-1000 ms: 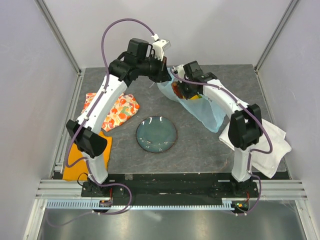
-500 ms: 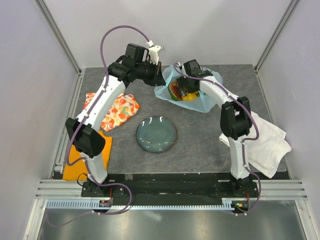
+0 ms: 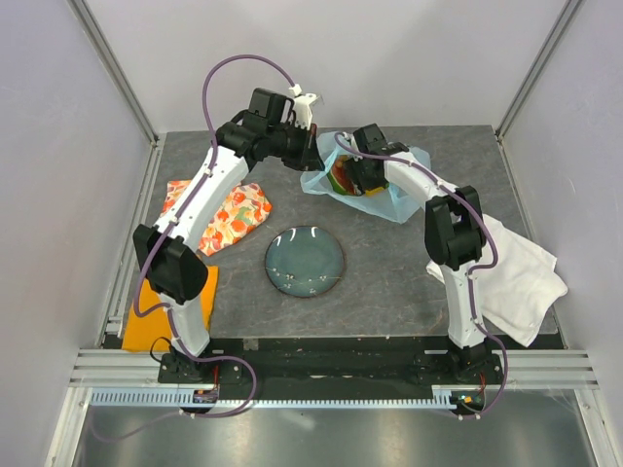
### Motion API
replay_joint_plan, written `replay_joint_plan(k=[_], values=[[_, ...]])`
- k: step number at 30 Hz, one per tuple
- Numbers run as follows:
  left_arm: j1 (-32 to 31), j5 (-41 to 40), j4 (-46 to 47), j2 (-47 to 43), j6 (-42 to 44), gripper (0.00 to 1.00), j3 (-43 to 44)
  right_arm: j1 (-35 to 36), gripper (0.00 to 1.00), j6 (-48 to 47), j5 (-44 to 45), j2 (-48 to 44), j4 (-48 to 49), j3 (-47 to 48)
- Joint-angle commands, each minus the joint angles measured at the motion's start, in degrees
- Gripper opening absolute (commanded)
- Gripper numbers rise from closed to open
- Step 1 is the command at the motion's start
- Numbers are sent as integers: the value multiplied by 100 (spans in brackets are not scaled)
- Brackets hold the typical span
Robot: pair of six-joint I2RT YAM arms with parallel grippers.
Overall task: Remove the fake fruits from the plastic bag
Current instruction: Take out the fake fruit from the plastic bag.
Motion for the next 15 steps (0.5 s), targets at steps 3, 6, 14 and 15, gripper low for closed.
replay_joint_plan(k=[3,6,14,15], values=[[57,37,146,-81,-107,1,17,39,30,-113,-275,-736,-429,-69],[119,90,146,42,-125,2,96,30,23,-218,-512,-1570,-728,-174],[294,310,243,341,-204,2,473,74,17,-517,-1821,-3568,-843,-1096],[295,328,243,350,-195,2,509,92,16,-535,-2014,-3839,-826,-1184]])
